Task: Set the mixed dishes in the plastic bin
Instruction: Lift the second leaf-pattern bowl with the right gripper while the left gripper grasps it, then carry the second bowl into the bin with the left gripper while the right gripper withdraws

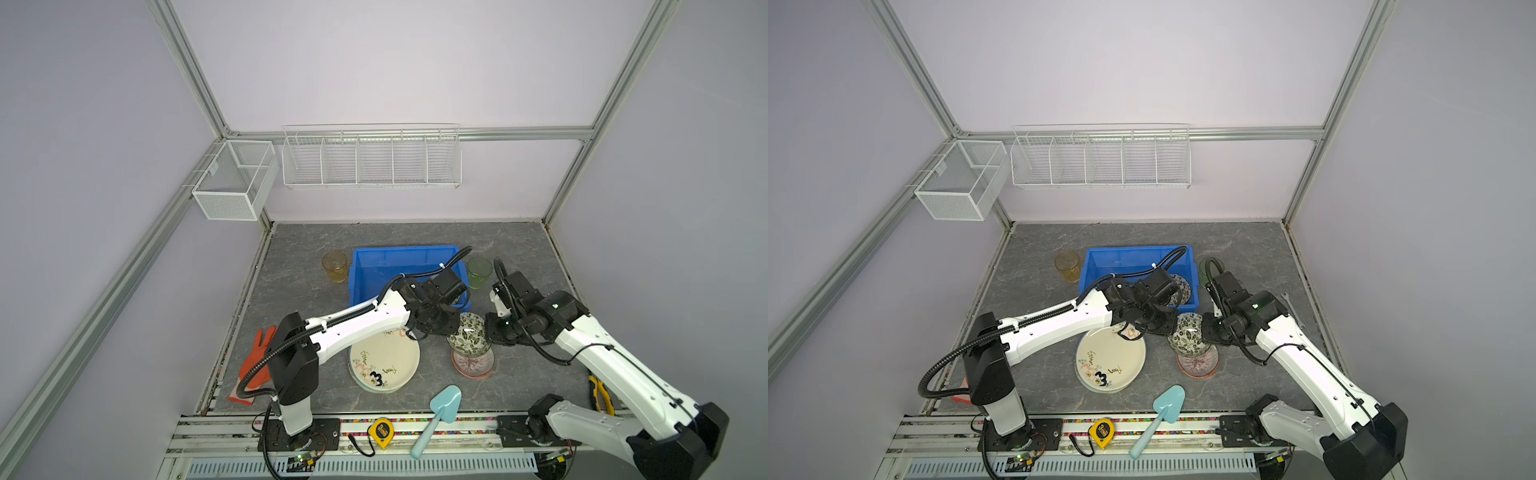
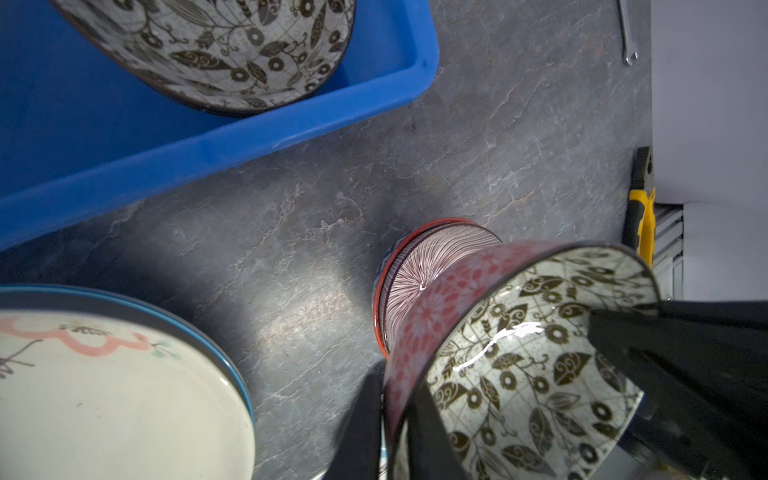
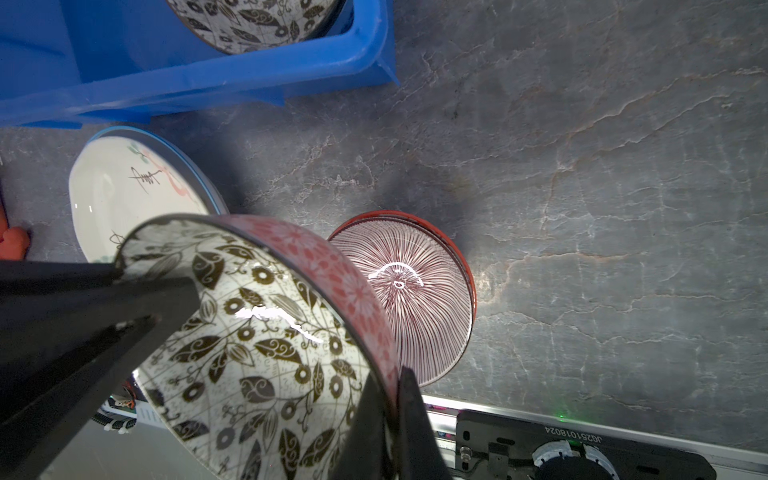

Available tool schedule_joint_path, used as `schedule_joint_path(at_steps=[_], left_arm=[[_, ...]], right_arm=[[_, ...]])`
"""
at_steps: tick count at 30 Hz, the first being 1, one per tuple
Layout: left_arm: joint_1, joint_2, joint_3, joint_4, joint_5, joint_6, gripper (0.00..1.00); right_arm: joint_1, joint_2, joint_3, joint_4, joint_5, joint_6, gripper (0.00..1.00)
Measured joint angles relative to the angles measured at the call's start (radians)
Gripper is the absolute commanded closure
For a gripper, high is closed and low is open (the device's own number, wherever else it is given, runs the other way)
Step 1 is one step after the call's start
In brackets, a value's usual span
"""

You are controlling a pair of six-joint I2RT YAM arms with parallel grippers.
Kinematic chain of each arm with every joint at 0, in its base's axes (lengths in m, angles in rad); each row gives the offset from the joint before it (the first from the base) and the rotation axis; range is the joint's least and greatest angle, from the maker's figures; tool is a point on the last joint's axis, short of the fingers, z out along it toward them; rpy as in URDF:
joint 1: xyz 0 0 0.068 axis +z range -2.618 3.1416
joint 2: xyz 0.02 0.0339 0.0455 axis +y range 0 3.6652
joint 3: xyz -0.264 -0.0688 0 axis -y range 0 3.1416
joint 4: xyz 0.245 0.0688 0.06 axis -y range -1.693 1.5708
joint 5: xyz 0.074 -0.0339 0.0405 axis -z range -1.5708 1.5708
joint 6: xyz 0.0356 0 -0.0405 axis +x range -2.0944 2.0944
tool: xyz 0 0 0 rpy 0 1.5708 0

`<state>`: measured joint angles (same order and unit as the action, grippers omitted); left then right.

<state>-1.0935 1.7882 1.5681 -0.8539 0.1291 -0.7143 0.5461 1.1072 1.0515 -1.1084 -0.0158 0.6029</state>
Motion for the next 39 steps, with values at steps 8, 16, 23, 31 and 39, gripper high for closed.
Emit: schedule_joint_path(at_steps=[8,16,23,31,39], left_arm=[[-0.002,0.002,0.0,-0.024,-0.003,0.005,1.0],[0.014,0.026,0.074,-0.077,-0.021,0.036,1.0],[0.103,0.066,0.163,-0.124,-0.024,0.087,1.0],[0.233,0.146,0.299,-0.18,-0.037,0.156,1.0],[0.29,0.314,0.478,-0.224,-0.055,0.206,1.0]], right_arm=[[0.006,-0.002,0.016,0.005,0.0,0.008,0.73],[0.006,-0.07,0.034,-0.002,0.016,0.024,0.41],[0.006,-0.192,0.041,-0.057,0.05,0.047,0.12],[0.006,-0.285,0.03,-0.119,0.072,0.083,0.12],[0.006,-0.365,-0.005,-0.171,0.08,0.131,0.12]])
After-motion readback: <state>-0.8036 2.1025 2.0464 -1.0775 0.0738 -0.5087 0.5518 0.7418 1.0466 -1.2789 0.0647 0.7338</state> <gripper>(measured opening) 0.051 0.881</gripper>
